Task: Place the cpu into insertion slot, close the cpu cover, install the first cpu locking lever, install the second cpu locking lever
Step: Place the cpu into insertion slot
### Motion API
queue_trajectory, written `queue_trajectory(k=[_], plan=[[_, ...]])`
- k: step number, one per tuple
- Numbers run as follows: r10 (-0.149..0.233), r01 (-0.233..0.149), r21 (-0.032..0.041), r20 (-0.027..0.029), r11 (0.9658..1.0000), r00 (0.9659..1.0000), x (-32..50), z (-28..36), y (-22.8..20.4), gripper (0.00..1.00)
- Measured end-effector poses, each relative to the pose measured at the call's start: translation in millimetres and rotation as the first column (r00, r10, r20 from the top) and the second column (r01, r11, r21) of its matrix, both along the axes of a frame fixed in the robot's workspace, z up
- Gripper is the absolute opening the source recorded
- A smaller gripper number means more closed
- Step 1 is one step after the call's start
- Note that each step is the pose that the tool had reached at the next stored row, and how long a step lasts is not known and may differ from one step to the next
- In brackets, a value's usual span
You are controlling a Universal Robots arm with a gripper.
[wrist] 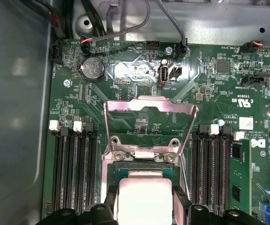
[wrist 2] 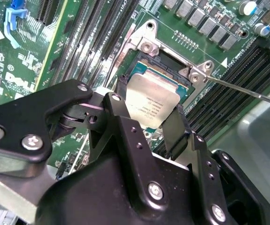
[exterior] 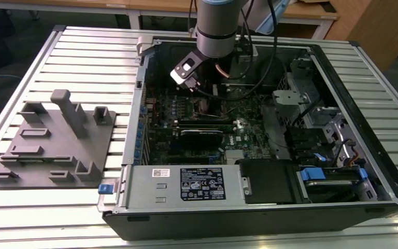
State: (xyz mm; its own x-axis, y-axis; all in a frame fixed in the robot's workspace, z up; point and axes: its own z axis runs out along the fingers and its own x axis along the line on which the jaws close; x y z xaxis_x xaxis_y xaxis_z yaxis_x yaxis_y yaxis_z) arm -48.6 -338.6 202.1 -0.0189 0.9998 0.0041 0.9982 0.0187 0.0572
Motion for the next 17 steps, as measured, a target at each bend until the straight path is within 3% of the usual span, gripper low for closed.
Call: queue_trajectory(k=[17], plan=[[0.000, 0.000, 0.0002, 0.0001, 1.0000, 1.0000, -2.0, -6.4, 0.2, 0.54]])
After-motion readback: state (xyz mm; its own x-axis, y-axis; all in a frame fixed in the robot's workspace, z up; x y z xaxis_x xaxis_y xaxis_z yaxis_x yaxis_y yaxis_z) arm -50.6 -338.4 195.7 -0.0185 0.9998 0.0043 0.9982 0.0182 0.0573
